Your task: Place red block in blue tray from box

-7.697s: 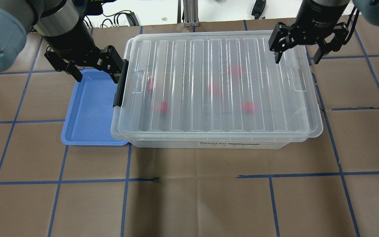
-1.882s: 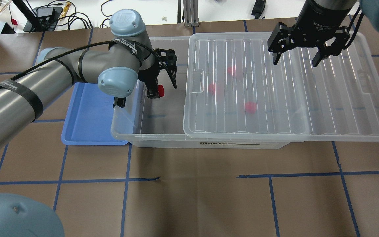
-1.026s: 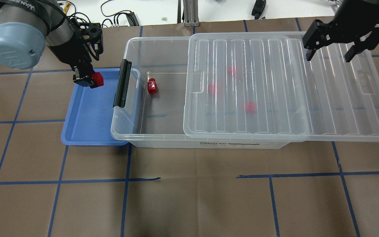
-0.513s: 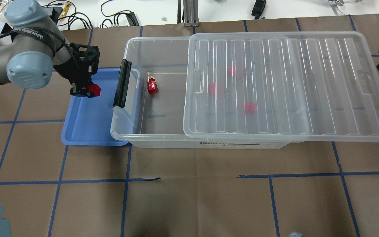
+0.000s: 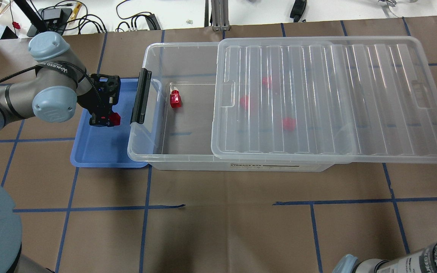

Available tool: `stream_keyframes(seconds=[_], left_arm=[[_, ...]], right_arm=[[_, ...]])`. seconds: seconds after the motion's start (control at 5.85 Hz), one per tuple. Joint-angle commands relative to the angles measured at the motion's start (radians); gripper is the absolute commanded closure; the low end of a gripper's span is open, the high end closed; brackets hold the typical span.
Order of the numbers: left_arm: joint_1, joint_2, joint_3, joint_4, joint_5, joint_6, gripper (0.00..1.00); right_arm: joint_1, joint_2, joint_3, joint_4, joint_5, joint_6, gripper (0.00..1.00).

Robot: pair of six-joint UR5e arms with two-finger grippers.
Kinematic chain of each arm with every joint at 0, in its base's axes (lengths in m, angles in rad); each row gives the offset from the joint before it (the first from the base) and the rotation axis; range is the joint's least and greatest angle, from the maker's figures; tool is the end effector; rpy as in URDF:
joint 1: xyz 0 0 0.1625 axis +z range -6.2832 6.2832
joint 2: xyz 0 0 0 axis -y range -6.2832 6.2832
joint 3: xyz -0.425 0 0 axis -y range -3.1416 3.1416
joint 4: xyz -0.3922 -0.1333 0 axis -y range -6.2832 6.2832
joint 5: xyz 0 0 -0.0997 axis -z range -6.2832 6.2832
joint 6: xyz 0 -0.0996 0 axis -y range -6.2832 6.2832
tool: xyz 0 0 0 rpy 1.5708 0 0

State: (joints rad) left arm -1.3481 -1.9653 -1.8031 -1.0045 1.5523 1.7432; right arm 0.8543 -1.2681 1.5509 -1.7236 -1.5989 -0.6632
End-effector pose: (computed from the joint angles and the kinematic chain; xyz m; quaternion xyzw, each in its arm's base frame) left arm -0.0049 -0.5901 0.2194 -0.6886 -0.7245 -0.0091 0.0303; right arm -0.2886 -0.5301 0.3471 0.0257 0.9975 0.0590 0.0305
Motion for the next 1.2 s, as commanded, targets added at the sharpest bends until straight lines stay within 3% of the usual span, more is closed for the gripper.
stream_keyframes(seconds=[0.0,0.34,0.51,0.68,1.03], left_arm=[[0.001,-0.027,-0.007,0.007,-0.001,-0.004,0.83],[0.001,-0.047,-0.005,0.009,-0.001,-0.002,0.56],[0.001,-0.061,-0.002,0.012,-0.001,0.001,0.36],[-0.009,-0.044,0.013,0.001,0.006,-0.013,0.07],[-0.019,0.049,0.048,-0.113,0.003,-0.068,0.06]], right_arm=[[0.008,-0.037,0.083,0.004,0.008,0.057,0.00],[0.046,-0.053,0.101,0.007,0.024,0.068,0.00],[0.049,-0.063,0.119,0.009,0.040,0.068,0.00],[0.051,-0.085,0.138,0.015,0.063,0.094,0.00],[0.089,-0.114,0.182,0.012,0.080,0.126,0.00]])
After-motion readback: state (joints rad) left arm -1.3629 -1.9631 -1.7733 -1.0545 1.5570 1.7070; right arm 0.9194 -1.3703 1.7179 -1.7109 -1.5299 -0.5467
